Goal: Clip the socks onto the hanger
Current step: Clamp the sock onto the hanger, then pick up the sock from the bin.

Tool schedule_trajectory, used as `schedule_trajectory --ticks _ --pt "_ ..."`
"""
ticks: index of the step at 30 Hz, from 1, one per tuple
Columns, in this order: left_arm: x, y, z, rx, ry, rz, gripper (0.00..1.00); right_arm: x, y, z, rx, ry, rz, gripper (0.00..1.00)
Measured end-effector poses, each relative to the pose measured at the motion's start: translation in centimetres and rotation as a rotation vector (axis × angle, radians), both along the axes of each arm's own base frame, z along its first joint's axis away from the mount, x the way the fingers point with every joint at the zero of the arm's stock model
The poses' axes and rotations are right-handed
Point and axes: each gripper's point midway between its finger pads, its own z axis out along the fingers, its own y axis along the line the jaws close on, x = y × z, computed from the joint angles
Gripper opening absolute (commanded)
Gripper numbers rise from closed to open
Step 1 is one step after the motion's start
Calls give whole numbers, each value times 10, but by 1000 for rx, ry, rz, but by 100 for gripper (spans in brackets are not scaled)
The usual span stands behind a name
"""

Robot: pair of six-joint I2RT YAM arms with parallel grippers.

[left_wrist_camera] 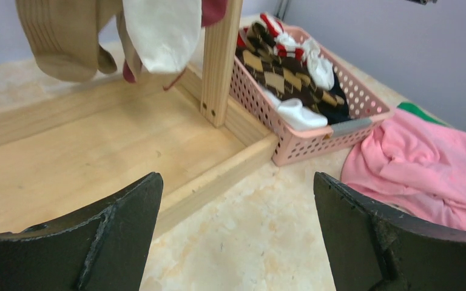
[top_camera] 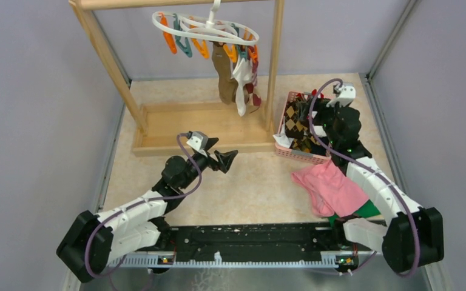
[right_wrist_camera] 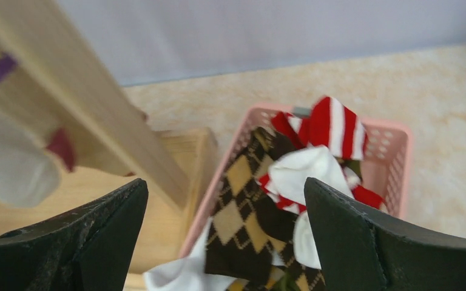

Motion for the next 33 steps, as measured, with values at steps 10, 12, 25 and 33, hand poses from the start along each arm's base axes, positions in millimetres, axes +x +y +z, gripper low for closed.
schedule_trajectory --ticks 10,12,25,33 --pt "10 -14 -46 100 152 -26 99 31 -47 -66 167 198 -103 79" --pt "11 -15 -50 108 168 -26 99 35 -55 -72 189 213 -105 70" --pt "13 -18 -57 120 202 -32 99 46 -71 -131 185 354 -79 57" --pt "10 -23 -61 129 214 -66 99 56 -76 -158 145 413 -84 44"
